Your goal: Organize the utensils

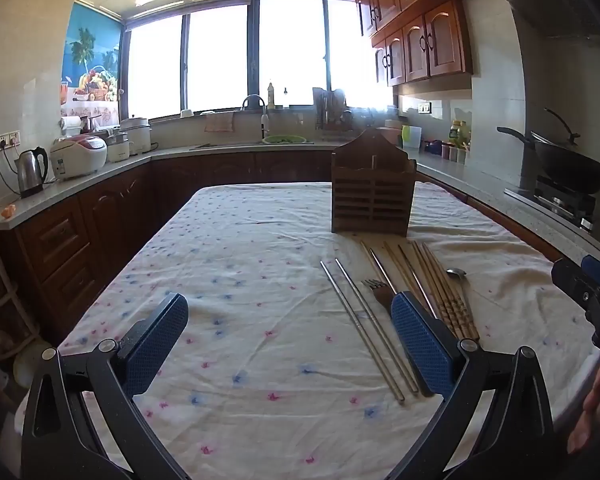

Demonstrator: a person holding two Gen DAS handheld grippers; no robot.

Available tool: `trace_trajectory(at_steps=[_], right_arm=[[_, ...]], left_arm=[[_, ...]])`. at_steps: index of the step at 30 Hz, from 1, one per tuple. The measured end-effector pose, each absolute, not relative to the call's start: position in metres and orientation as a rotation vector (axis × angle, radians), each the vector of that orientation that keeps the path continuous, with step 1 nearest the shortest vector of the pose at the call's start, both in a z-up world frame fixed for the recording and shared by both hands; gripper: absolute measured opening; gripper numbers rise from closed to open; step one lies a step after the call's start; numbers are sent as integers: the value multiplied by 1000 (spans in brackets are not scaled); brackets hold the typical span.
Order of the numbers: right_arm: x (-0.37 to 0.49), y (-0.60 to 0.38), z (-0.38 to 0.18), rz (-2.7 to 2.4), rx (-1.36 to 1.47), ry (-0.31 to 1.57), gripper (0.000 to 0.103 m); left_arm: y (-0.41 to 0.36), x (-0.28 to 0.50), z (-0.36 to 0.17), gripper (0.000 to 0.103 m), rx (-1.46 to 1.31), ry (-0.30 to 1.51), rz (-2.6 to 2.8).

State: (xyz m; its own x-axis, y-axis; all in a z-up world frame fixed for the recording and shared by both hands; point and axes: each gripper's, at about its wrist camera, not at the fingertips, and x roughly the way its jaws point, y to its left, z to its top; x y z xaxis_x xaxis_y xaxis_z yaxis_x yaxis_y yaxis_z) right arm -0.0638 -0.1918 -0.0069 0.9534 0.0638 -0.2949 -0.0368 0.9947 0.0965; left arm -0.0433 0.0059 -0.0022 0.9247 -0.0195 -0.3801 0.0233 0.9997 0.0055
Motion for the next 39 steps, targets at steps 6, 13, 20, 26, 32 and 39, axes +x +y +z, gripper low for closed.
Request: trace_trajectory(at_steps=[6,13,20,26,32,39], right_arm=[[-62,-193,-8,55,90,303,100],[-64,-190,-8,52,99,297,100],[-64,-192,-7,54,104,294,100],[-63,-191,-7,54,96,298,100],[-60,-195,-9,58,103,307,100],[-57,-198,-12,58,107,319,100]], left_arm=[[6,-43,-2,103,10,390,-22],[6,-43,-2,103,8,390,-24],[6,-42,-2,103,8,393,-27],[7,-41,-2,103,6,398,-30],[5,-39,-4,103,5,405,-36],[6,-33,-7,103,-11,429,-50]])
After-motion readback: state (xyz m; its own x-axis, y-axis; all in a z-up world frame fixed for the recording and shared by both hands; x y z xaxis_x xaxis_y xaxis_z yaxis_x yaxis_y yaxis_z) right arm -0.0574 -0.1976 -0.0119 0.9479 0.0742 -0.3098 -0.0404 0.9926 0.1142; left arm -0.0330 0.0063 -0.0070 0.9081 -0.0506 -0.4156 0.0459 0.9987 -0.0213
